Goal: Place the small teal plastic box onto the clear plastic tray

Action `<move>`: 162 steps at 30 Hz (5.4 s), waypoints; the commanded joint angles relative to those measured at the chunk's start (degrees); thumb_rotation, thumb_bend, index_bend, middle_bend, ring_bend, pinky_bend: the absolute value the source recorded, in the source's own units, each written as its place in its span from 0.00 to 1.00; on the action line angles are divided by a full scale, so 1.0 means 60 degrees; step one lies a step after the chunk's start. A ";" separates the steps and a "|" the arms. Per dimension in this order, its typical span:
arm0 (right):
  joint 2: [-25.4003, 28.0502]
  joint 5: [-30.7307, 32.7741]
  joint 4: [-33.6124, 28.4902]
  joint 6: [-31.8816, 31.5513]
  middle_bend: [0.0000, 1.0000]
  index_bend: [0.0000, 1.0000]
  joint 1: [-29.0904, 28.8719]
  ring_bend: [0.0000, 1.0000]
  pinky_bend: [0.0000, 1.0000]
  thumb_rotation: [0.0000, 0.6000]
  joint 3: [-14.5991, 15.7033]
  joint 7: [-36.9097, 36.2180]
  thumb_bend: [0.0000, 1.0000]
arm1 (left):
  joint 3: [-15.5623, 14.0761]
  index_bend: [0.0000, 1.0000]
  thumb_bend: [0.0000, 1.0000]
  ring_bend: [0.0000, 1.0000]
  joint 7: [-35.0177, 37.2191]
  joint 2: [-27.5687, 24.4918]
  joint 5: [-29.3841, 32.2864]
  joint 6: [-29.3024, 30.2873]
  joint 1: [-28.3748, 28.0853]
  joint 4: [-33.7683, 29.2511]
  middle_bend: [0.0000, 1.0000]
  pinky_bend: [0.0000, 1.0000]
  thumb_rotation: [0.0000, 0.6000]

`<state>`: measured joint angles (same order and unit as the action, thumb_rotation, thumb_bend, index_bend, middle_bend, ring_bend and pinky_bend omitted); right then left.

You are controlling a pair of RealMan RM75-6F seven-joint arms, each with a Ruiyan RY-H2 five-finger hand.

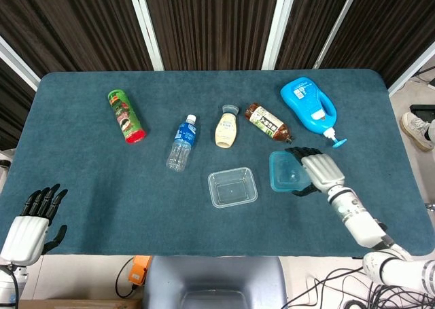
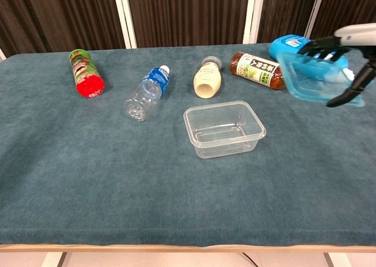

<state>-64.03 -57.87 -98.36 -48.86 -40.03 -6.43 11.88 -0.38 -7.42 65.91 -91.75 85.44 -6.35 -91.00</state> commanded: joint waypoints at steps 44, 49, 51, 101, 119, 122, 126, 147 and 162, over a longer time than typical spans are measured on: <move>-0.3334 0.3716 -0.0259 -0.1469 0.47 0.74 -0.2673 0.37 0.45 1.00 0.0144 0.4848 0.33 | -0.0072 0.00 0.40 0.00 0.0237 -0.0137 -0.0113 0.0120 0.0074 -0.0020 0.00 0.11 1.00; -0.3398 0.3725 -0.0173 -0.1483 0.47 0.74 -0.2685 0.37 0.45 1.00 0.0141 0.4817 0.33 | -0.0075 0.00 0.40 0.00 0.0261 -0.0146 -0.0125 0.0129 0.0079 -0.0017 0.00 0.11 1.00; -0.3432 0.3735 -0.0134 -0.1481 0.47 0.74 -0.2688 0.37 0.45 1.00 0.0129 0.4787 0.33 | -0.0077 0.00 0.40 0.00 0.0259 -0.0145 -0.0133 0.0127 0.0077 -0.0016 0.00 0.11 1.00; -0.4171 0.4425 0.0567 -0.1238 0.47 0.68 -0.3015 0.36 0.44 1.00 0.0200 0.5072 0.33 | -0.0066 0.00 0.40 0.00 0.0438 -0.0219 -0.0209 0.0279 0.0149 -0.0016 0.00 0.11 1.00; -0.3942 0.5056 0.0313 -0.1166 0.35 0.45 -0.3250 0.24 0.36 1.00 0.0254 0.5384 0.33 | -0.0056 0.00 0.40 0.00 0.0527 -0.0247 -0.0200 0.0277 0.0154 -0.0021 0.00 0.11 1.00; -0.3912 0.5157 0.0287 -0.1171 0.31 0.40 -0.3295 0.21 0.34 1.00 0.0255 0.5410 0.33 | -0.0054 0.00 0.40 0.00 0.0533 -0.0252 -0.0195 0.0274 0.0154 -0.0023 0.00 0.11 1.00; -0.3888 0.5244 0.0251 -0.1293 0.28 0.34 -0.3343 0.19 0.33 1.00 0.0293 0.5510 0.33 | -0.0056 0.00 0.40 0.00 0.0551 -0.0261 -0.0196 0.0273 0.0156 -0.0022 0.00 0.11 1.00; -0.4002 0.5411 0.0309 -0.1453 0.14 0.13 -0.3479 0.09 0.27 1.00 0.0245 0.5569 0.33 | -0.0049 0.00 0.40 0.00 0.0696 -0.0315 -0.0200 0.0318 0.0176 -0.0024 0.00 0.12 1.00; -0.3648 0.5373 -0.0065 -0.1516 0.03 0.00 -0.3418 0.00 0.09 1.00 0.0308 0.5541 0.33 | -0.0046 0.00 0.40 0.00 0.0694 -0.0311 -0.0202 0.0330 0.0187 -0.0025 0.00 0.12 1.00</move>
<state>-86.60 -25.28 -97.96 -57.72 -60.73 -4.65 45.32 -0.66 -3.26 64.05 -92.96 87.42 -5.23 -91.15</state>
